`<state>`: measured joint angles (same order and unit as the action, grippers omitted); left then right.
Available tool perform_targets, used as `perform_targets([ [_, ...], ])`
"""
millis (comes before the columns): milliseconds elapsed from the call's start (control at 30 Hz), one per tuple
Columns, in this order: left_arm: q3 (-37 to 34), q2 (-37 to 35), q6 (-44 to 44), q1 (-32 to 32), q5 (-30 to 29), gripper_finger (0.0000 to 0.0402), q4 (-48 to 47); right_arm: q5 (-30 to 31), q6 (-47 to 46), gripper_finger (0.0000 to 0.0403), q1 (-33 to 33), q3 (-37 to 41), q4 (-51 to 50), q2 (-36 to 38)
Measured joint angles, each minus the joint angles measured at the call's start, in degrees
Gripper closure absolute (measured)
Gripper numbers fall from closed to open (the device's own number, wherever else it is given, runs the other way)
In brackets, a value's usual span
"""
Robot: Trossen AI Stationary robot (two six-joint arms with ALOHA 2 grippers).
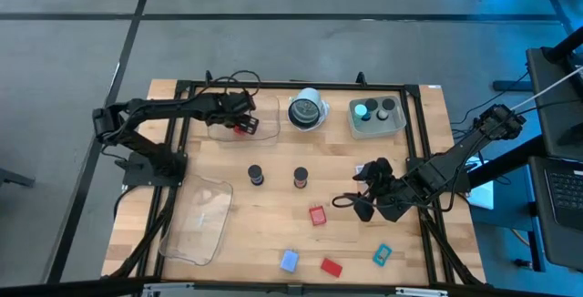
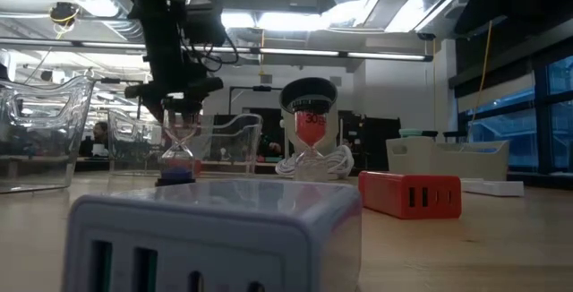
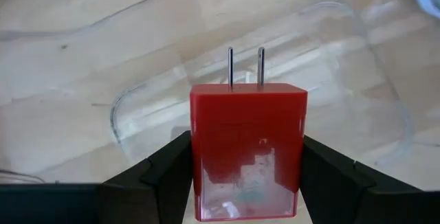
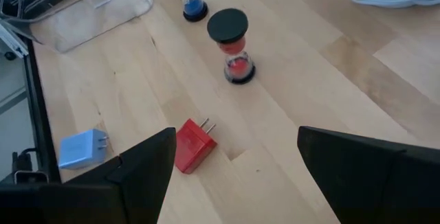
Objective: Pick & Place Office items
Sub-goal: Put the left red charger adapter into the top transparent bin, then put the red charger adapter into the top transparent bin
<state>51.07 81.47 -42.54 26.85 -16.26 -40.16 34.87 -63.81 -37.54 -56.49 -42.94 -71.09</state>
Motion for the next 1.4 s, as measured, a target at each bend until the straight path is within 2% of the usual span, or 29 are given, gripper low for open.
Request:
perform_targets([
  [600,-0.24,7.45,0.16,0.64,2.53,0.0182,3.92,0.36,1.46,0.0097,-0.01,0.00,0.02,0.00],
  [867,-0.06,7.45,1.73,0.65,3.24,0.0154,3.52,0.25,1.44,0.0097,0.00,0.00,0.07,0.00],
  [1167,7.50,7.45,8.36,0.66,3.96,0.0129,-4.08,0.24,1.39,0.0097,-0.01,0.02,0.07,0.00],
  [1300,12.56,7.44,9.58,0.64,3.78,0.0132,-12.37,0.22,1.31,0.0097,0.00,0.00,0.07,0.00],
  [1400,15.38,6.74,9.18,0.07,1.44,0.0143,-17.26,0.22,0.91,0.0097,-0.01,0.00,0.08,0.00],
])
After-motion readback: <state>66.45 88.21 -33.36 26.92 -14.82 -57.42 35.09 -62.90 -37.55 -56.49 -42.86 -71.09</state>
